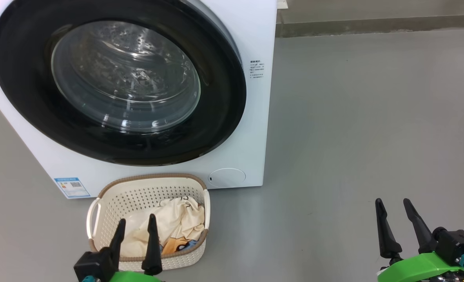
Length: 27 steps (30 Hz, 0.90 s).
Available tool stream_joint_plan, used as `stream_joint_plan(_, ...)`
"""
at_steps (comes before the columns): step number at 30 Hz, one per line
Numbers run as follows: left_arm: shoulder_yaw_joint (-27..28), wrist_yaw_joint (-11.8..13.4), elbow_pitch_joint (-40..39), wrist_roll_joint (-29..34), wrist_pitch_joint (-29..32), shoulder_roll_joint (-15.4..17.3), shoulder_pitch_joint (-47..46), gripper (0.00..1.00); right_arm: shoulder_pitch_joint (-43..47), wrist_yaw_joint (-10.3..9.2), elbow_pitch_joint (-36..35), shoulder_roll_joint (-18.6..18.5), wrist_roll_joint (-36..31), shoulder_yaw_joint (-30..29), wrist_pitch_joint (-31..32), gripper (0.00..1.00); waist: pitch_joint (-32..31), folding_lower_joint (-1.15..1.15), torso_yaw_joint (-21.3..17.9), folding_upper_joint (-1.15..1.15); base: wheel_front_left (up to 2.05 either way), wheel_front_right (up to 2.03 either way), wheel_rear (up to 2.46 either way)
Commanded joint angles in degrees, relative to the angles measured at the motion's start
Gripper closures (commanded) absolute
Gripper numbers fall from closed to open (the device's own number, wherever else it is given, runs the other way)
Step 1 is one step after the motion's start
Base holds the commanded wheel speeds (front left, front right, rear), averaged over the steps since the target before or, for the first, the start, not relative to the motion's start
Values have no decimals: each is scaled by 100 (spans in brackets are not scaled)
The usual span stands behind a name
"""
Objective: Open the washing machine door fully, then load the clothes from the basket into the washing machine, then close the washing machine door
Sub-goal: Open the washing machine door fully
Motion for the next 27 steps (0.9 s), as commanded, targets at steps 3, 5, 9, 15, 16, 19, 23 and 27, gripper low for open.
stream_joint_plan(3,163,33,-94,39,-78,36,-125,0,-257,9,-126,-56,-1,157,-69,0,1,0,17,0,0,0,0)
stream_joint_plan(5,162,32,-89,37,-78,36,-129,0,-256,9,-128,-56,0,156,-69,0,2,0,28,0,0,0,0)
stream_joint_plan(9,167,33,-61,36,-78,36,-119,0,-253,9,-128,-56,3,157,-70,0,14,0,57,0,0,0,0)
stream_joint_plan(15,201,44,-49,49,-78,36,-132,0,-261,9,-117,-56,35,176,-71,0,31,0,91,0,0,0,0)
stream_joint_plan(16,203,46,-51,52,-78,36,-134,0,-260,9,-114,-56,35,178,-71,0,34,0,96,0,0,0,0)
stream_joint_plan(19,215,56,-53,61,-78,36,-130,0,-260,9,-111,-56,33,184,-72,0,35,0,101,0,0,0,0)
stream_joint_plan(23,252,124,-58,150,-78,36,-119,0,-262,9,-117,-56,31,179,-73,0,35,0,109,0,0,0,0)
stream_joint_plan(27,280,162,-83,175,-78,36,-115,0,-262,9,-137,-56,40,174,-73,0,46,0,120,0,0,0,0)
